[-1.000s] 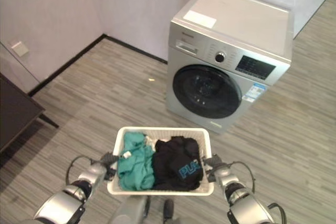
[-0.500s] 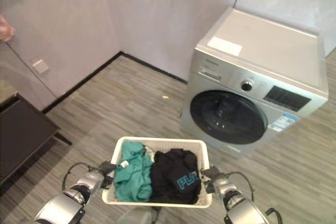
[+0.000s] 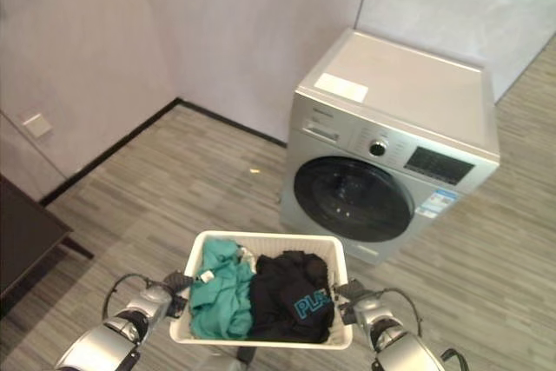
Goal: Grab the laundry basket,head to the washer,open it,put in the laundry and shut it.
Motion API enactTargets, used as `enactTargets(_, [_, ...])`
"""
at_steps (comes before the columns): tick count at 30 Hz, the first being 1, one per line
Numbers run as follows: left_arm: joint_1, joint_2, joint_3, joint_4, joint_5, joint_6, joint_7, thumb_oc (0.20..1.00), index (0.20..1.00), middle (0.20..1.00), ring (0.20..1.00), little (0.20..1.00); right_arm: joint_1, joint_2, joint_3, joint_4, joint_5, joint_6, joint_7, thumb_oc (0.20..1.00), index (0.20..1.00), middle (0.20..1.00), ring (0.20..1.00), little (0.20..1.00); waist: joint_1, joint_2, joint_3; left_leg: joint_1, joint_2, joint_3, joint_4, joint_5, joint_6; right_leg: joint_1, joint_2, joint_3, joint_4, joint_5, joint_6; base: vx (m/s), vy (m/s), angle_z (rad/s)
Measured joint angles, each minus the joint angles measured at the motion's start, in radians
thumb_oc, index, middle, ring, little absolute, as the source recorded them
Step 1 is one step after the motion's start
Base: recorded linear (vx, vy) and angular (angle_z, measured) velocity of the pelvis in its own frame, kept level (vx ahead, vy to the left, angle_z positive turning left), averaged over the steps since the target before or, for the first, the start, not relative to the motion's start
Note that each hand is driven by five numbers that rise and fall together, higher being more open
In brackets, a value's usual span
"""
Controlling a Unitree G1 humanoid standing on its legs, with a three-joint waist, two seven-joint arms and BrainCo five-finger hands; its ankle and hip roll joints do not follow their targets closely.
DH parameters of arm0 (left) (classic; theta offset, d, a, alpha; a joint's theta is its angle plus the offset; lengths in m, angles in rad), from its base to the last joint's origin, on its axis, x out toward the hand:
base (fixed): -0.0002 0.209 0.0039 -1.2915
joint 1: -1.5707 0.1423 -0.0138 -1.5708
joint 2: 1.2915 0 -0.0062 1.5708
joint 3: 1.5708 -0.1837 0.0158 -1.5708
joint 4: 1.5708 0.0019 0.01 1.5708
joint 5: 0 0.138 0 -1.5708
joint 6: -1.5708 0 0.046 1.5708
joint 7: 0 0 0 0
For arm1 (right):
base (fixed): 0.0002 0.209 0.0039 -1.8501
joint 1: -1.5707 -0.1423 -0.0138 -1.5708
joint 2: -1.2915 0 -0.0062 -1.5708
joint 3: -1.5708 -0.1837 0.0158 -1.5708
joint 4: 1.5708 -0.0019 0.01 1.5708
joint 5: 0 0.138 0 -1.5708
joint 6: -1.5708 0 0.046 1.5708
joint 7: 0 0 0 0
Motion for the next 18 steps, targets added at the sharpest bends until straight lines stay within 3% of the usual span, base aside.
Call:
enactTargets(7, [0.029, -0.001, 0.022, -0.02, 0.0, -0.002, 0.001, 0.2, 0.2, 0.2, 0.2, 0.2, 0.056, -0.008, -0.017, -0.068, 0.0, 0.003, -0.005, 0.2, 0.2, 0.2, 0.2, 0.2, -0.073, 0.011, 0.003, 0.035, 0.033, 0.122, -0.002, -0.023, 0.005, -0.023, 0.003, 0.109, 0.03, 0.01, 0.002, -0.02, 0.036, -0.57])
enactTargets(12, [0.04, -0.01, 0.038, -0.07, 0.0, -0.008, 0.014, 0.2, 0.2, 0.2, 0.2, 0.2, 0.071, -0.035, -0.039, -0.112, 0.001, 0.004, -0.011, 0.2, 0.2, 0.2, 0.2, 0.2, -0.129, 0.041, 0.019, 0.063, 0.053, 0.195, -0.002, -0.037, 0.02, -0.032, 0.011, 0.187, 0.034, 0.016, 0.013, -0.02, 0.024, -0.48])
enactTargets(18, [0.059, -0.07, 0.018, -0.083, 0.0, -0.006, 0.022, 0.2, 0.2, 0.2, 0.2, 0.2, 0.071, -0.081, -0.06, -0.067, 0.032, 0.003, -0.015, 0.2, 0.2, 0.2, 0.2, 0.2, -0.148, 0.08, 0.015, 0.068, 0.063, 0.216, -0.002, -0.039, 0.015, -0.028, 0.019, 0.202, 0.028, 0.032, -0.006, -0.02, 0.007, -0.12])
